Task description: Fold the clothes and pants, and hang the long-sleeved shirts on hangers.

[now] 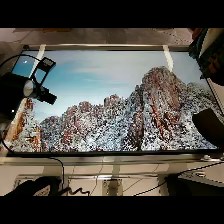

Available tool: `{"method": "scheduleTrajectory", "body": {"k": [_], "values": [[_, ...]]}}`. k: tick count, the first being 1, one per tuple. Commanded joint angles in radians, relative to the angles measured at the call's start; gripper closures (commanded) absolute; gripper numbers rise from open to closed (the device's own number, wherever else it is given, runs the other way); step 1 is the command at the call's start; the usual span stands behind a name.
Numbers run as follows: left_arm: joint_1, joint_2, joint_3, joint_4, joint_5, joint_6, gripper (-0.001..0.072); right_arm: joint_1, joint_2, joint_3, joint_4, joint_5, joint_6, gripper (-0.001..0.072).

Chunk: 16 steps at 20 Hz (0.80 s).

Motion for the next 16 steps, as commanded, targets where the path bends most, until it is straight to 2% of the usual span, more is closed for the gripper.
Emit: {"method": "scheduleTrajectory", "body": {"k": [1,6,7,8,10,11,12,14,16], "values": [[0.001,0.002,0.000,-0.004,-0.001,-0.014,0.0693,-0.031,0.013,-0.057,-0.055,-0.014,0.122,0.0036],[0.001,0.002,0.000,-0.004,-0.001,-0.014,0.0693,-0.031,0.013,-0.057,-0.044,0.036,0.116,0.0023],[0.001,0.002,0.000,-0.004,-0.001,-0.014,0.0693,-0.031,0.013,-0.057,-0.014,0.032,0.058,0.0050],[0.001,0.002,0.000,-0.004,-0.001,-0.014,0.0693,-0.031,0.013,-0.057,0.035,0.024,-0.023,0.0170],[0.001,0.002,0.000,-0.004,-0.001,-0.014,0.0693,-0.026,0.013,-0.057,0.150,0.019,-0.151,0.0461],[0.001,0.002,0.000,-0.004,-0.001,-0.014,0.0693,-0.012,0.013,-0.057,0.196,0.020,-0.206,0.0569],[0.001,0.002,0.000,-0.004,-0.001,-0.014,0.0693,0.013,0.014,-0.057,0.240,0.032,-0.278,0.0639],[0.001,0.002,0.000,-0.004,-0.001,-0.014,0.0693,0.102,0.014,-0.057,0.303,0.067,-0.365,0.0699],[0.001,0.002,0.000,-0.004,-0.001,-0.014,0.0693,0.233,0.016,-0.057,0.339,0.082,-0.385,0.0699]]}}
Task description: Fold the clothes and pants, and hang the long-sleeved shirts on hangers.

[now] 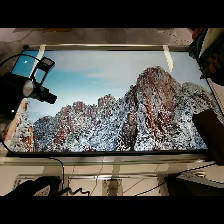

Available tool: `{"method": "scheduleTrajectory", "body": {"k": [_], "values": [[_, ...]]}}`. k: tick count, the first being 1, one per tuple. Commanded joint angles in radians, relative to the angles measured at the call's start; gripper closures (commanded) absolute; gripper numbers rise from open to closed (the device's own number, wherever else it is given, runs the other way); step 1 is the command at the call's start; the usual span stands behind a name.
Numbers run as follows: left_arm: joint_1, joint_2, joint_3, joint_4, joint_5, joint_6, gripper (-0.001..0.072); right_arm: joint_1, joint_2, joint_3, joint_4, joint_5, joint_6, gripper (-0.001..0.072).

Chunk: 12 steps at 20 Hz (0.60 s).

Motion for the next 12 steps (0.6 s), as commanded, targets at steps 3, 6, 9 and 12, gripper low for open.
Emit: {"method": "scheduleTrajectory", "body": {"k": [3,6,9,12], "values": [[0.001,0.001,0.000,0.000,0.000,0.000,0.0693,0.431,0.002,0.000,0.072,0.082,-0.262,0.0700],[0.001,0.001,0.000,0.000,0.000,0.000,0.0693,0.755,0.002,0.000,-0.084,0.080,-0.281,0.0699],[0.001,0.001,0.000,0.000,0.000,0.000,0.0693,1.027,0.002,0.000,-0.263,0.037,-0.256,0.0700],[0.001,0.001,0.000,0.000,0.000,0.000,0.0693,1.196,0.025,0.000,-0.386,-0.037,-0.132,0.0700]]}}
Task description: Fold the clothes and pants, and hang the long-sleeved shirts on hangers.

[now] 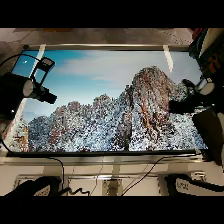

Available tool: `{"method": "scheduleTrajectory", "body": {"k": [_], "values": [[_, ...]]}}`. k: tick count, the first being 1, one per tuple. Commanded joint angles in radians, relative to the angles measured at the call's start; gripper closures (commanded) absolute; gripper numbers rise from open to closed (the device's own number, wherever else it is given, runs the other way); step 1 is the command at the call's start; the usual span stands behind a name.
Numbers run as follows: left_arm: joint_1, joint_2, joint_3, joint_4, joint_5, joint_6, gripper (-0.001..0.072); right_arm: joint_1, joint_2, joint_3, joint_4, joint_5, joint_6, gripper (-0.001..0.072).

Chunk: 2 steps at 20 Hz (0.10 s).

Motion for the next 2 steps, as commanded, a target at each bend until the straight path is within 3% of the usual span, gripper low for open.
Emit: {"method": "scheduleTrajectory", "body": {"k": [1,2], "values": [[0.001,0.000,0.000,0.000,0.000,0.000,0.0693,0.226,0.035,0.000,-0.194,-0.088,0.129,0.0700],[0.001,0.000,0.000,0.000,0.000,0.000,0.0693,0.252,0.061,0.000,-0.233,-0.107,0.178,0.0700]]}}
